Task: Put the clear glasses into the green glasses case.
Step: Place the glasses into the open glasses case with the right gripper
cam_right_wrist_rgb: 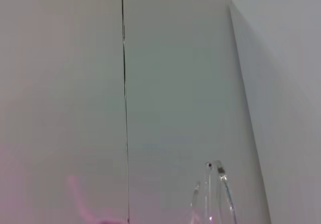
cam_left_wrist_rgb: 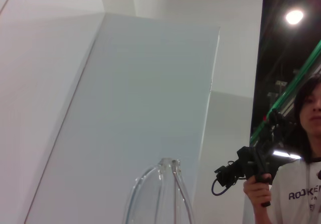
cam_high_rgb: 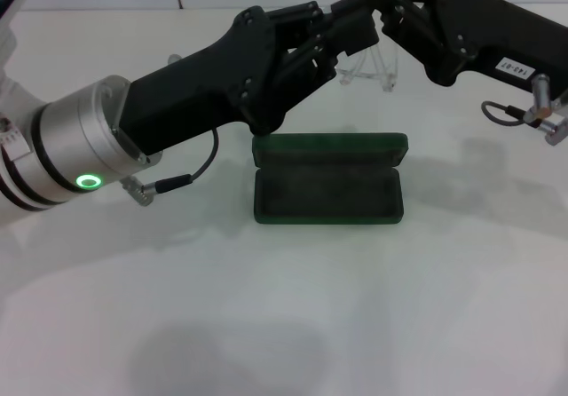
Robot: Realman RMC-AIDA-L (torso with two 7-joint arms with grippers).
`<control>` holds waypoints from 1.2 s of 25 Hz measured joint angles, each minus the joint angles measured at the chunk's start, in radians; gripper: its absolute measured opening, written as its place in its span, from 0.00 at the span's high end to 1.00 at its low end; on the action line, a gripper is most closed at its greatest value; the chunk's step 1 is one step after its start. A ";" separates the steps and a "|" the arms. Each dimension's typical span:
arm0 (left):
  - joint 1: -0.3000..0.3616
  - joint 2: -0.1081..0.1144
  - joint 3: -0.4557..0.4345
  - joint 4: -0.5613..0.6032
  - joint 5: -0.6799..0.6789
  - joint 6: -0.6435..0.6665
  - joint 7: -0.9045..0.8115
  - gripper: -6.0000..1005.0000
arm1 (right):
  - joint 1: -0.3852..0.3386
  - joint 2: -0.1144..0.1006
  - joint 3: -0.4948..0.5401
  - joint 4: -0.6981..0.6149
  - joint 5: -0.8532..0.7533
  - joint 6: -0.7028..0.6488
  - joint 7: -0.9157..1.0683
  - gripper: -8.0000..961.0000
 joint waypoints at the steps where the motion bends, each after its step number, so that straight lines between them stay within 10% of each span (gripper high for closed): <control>1: 0.000 0.000 -0.001 0.000 0.000 0.000 0.000 0.85 | 0.000 0.000 -0.001 0.001 -0.001 -0.001 0.000 0.92; 30: 0.000 -0.001 -0.039 -0.026 0.000 -0.002 0.022 0.85 | 0.000 0.004 -0.022 0.002 -0.006 -0.006 0.000 0.91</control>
